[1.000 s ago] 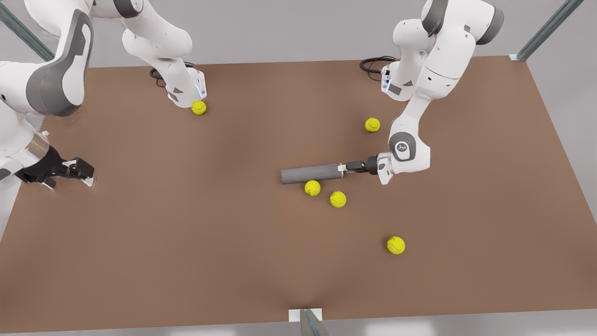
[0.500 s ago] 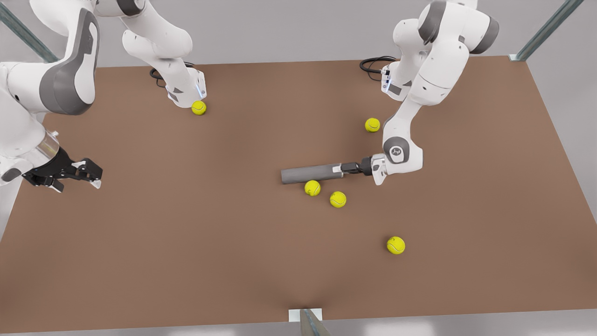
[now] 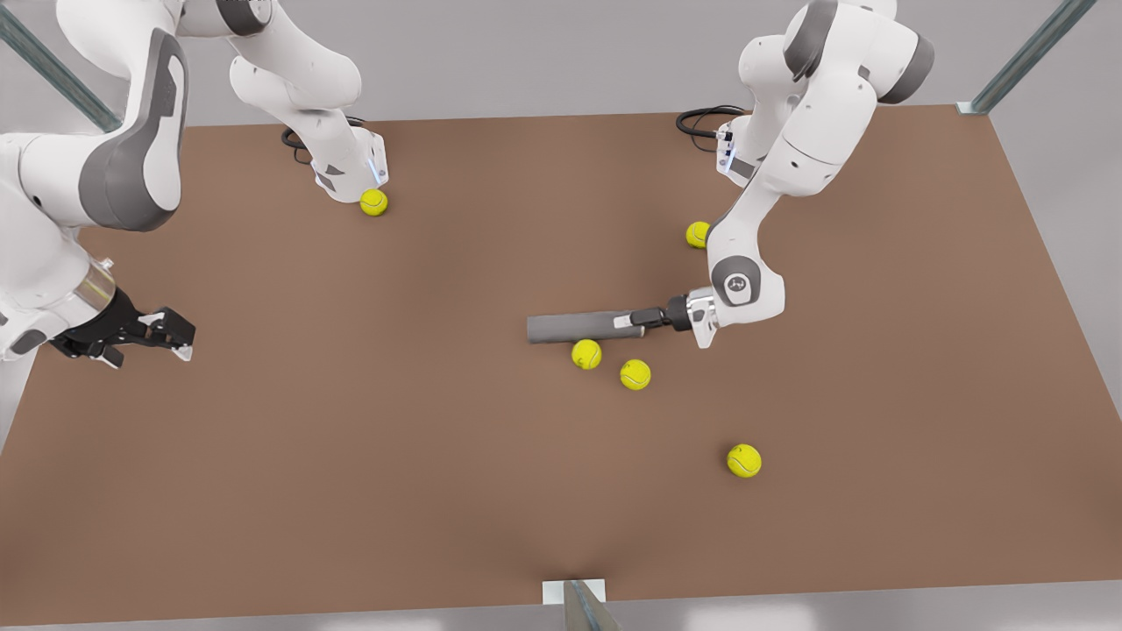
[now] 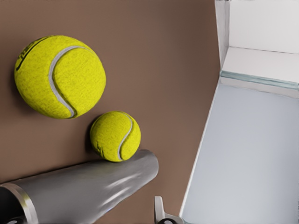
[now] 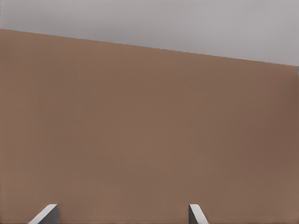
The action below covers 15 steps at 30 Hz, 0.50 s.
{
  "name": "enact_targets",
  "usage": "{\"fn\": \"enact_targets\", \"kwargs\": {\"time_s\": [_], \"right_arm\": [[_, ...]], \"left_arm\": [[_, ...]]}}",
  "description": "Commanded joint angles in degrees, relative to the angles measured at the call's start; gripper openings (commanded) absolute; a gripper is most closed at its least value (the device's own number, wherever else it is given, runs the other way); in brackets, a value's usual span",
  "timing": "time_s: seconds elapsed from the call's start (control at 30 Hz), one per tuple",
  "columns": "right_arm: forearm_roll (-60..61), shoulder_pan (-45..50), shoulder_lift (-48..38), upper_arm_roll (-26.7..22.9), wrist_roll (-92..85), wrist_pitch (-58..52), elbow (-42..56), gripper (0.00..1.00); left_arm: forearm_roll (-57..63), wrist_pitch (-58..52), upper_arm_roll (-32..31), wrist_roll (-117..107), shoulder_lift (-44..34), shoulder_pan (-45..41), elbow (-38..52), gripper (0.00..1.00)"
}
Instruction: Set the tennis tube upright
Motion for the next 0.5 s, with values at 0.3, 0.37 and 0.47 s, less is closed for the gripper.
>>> {"fn": "enact_targets", "kwargs": {"time_s": [0.3, 0.37, 0.47], "right_arm": [[0.3, -0.1, 0.1, 0.0, 0.0, -0.1, 0.0, 1.0], [0.3, -0.1, 0.2, 0.0, 0.0, 0.0, 0.0, 1.0], [0.3, -0.1, 0.1, 0.0, -0.1, -0.1, 0.0, 1.0]], "left_arm": [[-4.0, -1.8, -0.8, -0.3, -0.6, 1.3, 0.2, 0.85], [-4.5, -1.8, -1.1, -0.4, -0.6, 1.4, 0.4, 0.82], [-5.6, -1.7, -2.0, -0.4, -0.7, 2.0, 0.5, 0.52]]}}
